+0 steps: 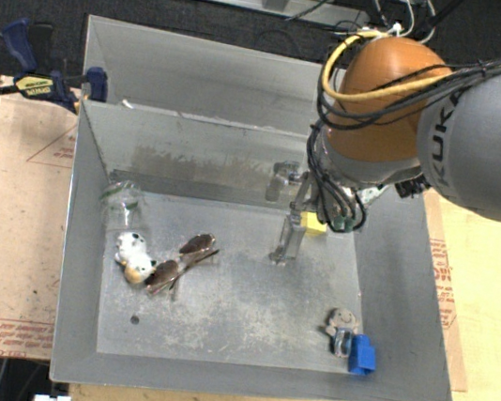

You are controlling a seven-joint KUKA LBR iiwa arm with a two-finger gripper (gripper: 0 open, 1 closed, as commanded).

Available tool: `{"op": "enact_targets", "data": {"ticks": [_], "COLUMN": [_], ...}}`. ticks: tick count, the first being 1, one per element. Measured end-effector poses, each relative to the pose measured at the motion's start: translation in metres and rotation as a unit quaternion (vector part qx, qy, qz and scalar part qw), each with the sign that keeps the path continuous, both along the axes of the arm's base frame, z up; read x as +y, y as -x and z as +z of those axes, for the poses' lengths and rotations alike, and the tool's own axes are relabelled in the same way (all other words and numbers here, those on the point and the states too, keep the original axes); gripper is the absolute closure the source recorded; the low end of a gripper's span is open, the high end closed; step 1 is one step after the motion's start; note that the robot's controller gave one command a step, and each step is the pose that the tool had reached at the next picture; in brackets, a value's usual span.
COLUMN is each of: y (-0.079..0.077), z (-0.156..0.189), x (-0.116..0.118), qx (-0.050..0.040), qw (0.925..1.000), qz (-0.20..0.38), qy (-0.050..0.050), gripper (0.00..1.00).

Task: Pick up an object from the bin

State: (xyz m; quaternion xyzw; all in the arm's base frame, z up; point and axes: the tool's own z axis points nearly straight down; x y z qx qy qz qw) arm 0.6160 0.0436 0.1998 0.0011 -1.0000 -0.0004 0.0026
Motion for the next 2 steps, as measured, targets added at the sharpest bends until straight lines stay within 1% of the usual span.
{"op": "enact_targets", "data": {"ticks": [1, 2], "y": [-0.001, 0.015], "z": [0.005, -0.052], "x": [0.0, 0.036], "qx": [-0.0035, -0.0056], "qw": [1.0, 0.9993], "qz": [-0.001, 0.037], "qy": [0.0, 0.0], "gripper": [0.0, 0.0]}}
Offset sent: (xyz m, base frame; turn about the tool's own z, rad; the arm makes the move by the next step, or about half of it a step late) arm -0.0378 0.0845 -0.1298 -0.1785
